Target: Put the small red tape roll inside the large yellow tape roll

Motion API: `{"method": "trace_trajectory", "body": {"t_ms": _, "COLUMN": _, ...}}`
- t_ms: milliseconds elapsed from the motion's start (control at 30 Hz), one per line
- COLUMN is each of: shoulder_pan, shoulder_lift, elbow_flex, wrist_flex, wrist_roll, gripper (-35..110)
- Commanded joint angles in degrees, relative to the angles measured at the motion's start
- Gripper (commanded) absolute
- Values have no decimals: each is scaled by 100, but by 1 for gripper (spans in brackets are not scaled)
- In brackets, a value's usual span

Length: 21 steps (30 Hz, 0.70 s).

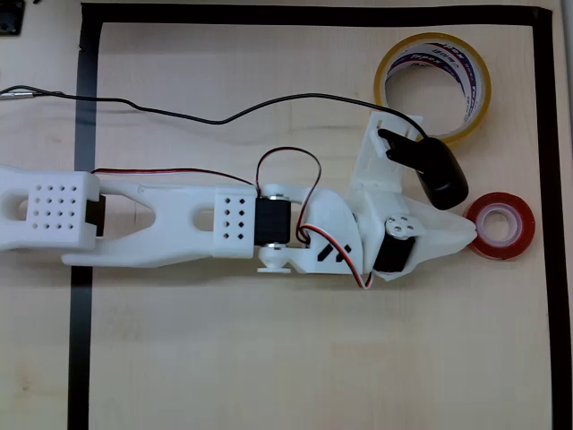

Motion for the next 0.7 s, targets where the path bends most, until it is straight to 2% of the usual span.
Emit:
{"method": "trace_trajectory", "body": {"t_ms": 0, "shoulder_pan": -211, "shoulder_lift": 800, "elbow_flex": -167, "wrist_flex": 457, "wrist_roll": 123, "gripper": 0}}
{"method": "trace_trajectory", "body": {"t_ms": 667, "shoulder_pan": -114, "shoulder_lift": 1283, "elbow_flex": -932, "wrist_flex": 2760, "wrist_roll": 457, "gripper": 0}}
